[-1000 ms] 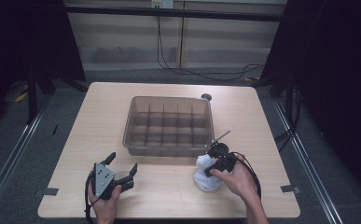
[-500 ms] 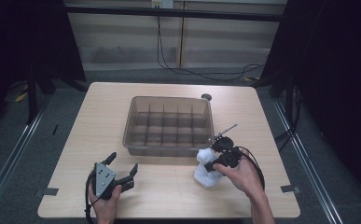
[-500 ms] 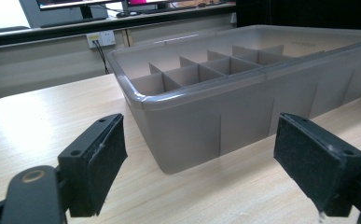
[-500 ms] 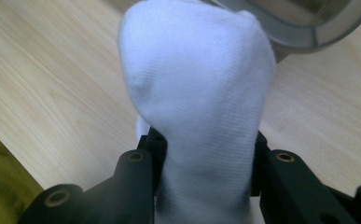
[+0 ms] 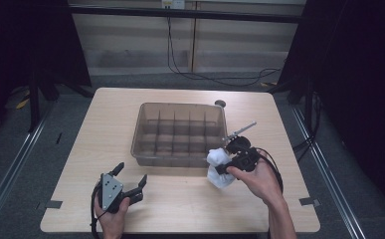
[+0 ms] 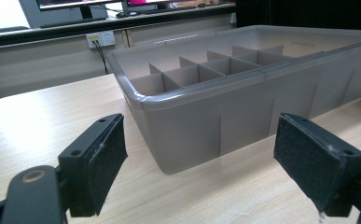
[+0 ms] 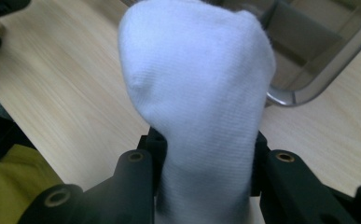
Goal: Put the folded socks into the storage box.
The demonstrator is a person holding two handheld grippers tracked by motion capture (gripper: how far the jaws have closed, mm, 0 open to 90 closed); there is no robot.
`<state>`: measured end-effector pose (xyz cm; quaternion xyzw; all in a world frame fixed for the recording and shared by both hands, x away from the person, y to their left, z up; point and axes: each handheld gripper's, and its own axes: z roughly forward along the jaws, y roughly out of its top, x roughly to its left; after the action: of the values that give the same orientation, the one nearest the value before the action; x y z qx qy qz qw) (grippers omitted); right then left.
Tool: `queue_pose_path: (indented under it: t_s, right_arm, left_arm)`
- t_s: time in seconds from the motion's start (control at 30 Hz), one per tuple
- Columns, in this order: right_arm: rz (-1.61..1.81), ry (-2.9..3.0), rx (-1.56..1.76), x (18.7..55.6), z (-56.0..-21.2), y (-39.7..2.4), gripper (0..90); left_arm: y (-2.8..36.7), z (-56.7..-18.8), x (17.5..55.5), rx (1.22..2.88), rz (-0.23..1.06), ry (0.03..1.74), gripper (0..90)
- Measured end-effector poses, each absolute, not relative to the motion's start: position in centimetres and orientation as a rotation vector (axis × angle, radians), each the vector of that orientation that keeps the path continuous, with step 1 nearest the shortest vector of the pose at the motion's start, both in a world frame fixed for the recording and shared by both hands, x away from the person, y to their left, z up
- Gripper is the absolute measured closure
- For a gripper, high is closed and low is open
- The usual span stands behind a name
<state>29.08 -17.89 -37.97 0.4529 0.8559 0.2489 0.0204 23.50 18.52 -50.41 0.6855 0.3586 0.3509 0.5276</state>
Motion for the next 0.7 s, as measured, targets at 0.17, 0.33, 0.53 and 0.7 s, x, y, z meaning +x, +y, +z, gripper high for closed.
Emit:
queue_pose_path:
  t_s: [0.17, 0.33, 0.53, 0.7]
  right_arm:
    - [0.843, 2.635, 1.377, 29.8, -36.1, -17.5, 65.5]
    - [0.877, 2.588, 1.380, 31.6, -34.6, -17.2, 65.5]
    - [0.833, 2.571, 1.433, 34.6, -35.4, -17.4, 65.4]
    - [0.744, 2.549, 1.486, 36.7, -36.6, -17.6, 65.3]
  left_arm:
    - [18.5, -50.4, 23.5, 1.639, 0.839, 0.856, 16.5]
    - [18.5, -50.4, 23.5, 1.635, 0.835, 0.860, 16.5]
    - [18.6, -50.4, 23.5, 1.635, 0.836, 0.859, 16.4]
    - [18.6, -50.4, 23.5, 1.632, 0.838, 0.856, 16.4]
